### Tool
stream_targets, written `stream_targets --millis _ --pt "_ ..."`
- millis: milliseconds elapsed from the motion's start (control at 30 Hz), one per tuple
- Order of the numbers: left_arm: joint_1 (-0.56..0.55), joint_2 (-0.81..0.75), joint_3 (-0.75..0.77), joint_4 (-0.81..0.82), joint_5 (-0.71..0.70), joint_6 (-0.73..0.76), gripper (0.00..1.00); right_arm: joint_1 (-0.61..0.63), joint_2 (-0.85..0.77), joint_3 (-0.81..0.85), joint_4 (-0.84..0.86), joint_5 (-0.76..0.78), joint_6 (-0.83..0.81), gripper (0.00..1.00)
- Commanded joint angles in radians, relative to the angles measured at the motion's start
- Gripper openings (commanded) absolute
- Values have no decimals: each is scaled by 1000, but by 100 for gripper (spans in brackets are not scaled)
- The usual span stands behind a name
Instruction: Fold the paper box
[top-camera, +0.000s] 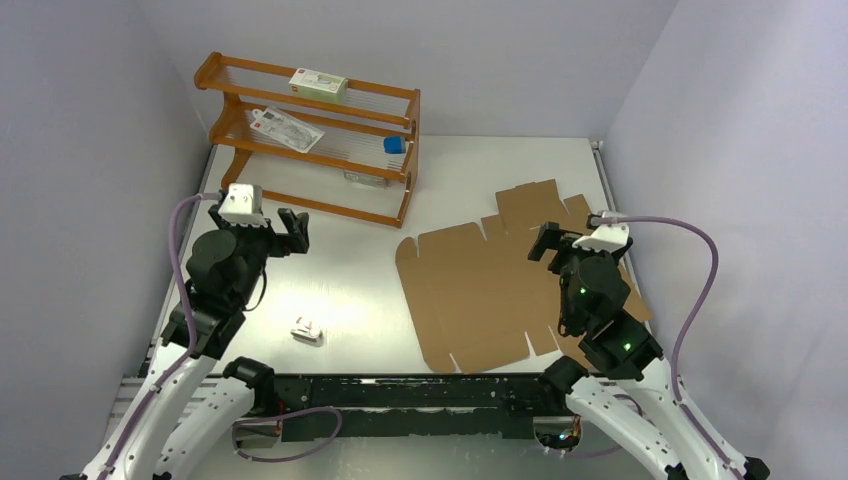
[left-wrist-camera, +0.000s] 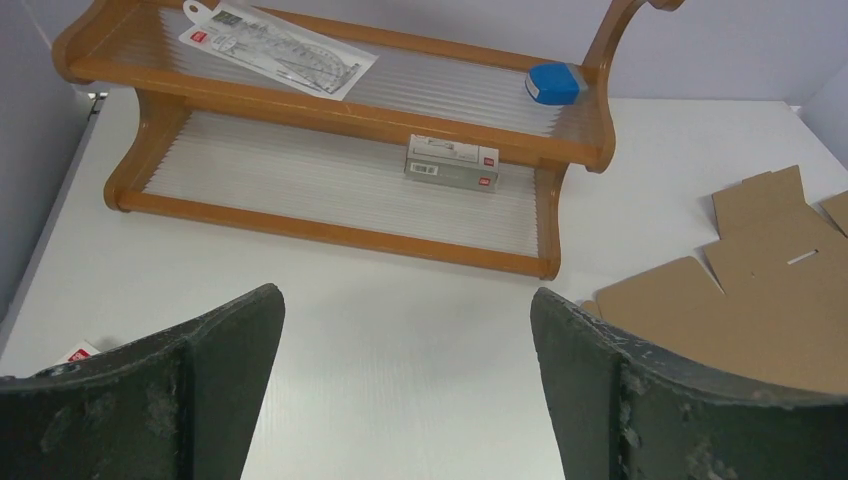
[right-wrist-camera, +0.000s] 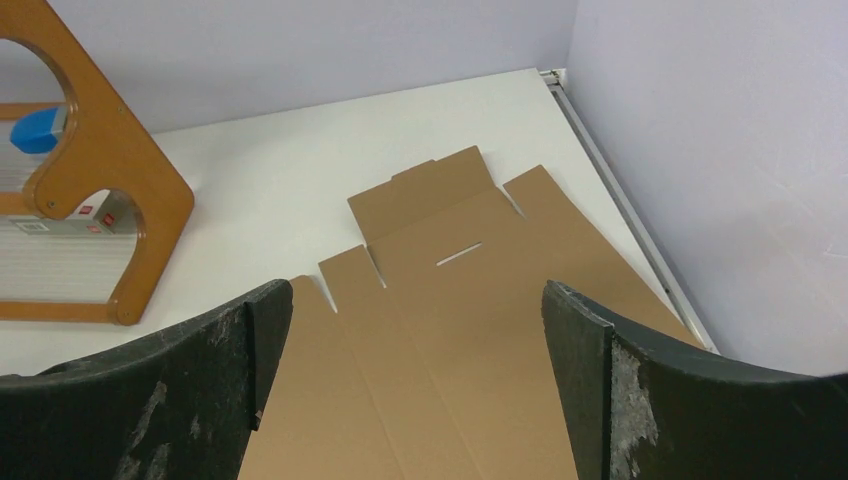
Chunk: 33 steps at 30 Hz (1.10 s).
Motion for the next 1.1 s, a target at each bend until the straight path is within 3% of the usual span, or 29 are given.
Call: stream_targets --millis 0,467,767,933,1067 --pt "11 0 8 17 20 15 98 -7 -40 10 24 -1 6 100" --pt "12 26 8 23 51 13 98 -7 -23 14 16 -26 1 100" --pt "12 118 25 16 147 -7 98 -7 -28 12 13 -80 11 100" --pt "12 232 38 -6 208 -81 98 -7 4 33 -19 -100 18 100" --pt "12 339 12 60 269 -240 98 -7 0 35 -16 -136 15 100"
